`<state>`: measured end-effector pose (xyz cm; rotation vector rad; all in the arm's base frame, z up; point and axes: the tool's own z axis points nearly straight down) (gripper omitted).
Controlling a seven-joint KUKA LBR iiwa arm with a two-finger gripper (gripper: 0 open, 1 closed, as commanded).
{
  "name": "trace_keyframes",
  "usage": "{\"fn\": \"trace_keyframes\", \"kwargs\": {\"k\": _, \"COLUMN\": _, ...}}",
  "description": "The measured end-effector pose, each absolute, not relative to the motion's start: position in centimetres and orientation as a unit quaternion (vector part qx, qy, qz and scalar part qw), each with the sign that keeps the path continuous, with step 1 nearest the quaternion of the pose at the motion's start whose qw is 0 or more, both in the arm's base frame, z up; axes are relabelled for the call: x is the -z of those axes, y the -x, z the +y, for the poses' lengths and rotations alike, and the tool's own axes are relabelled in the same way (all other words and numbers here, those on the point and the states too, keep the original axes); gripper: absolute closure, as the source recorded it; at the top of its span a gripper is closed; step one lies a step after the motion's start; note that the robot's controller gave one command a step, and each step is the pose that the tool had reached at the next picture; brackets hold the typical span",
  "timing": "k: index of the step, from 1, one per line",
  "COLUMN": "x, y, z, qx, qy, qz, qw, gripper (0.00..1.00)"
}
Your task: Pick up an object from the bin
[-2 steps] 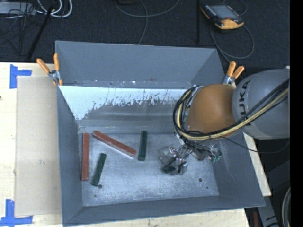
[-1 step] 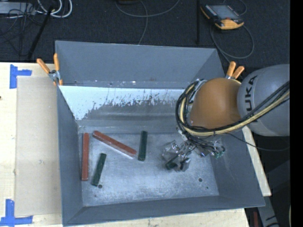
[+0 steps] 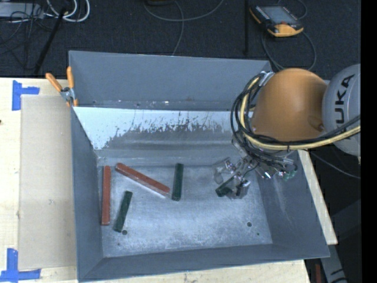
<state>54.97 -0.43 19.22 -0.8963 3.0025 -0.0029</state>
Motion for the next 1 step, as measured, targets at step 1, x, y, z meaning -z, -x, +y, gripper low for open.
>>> {"fn": "trace_keyframes", "kwargs": {"k": 1, "x": -19.32, "y": -54.99, "z": -0.38, "qx": 0.000, "qy": 0.285, "qz": 0.958, "qw": 0.001, "gripper": 1.00}}
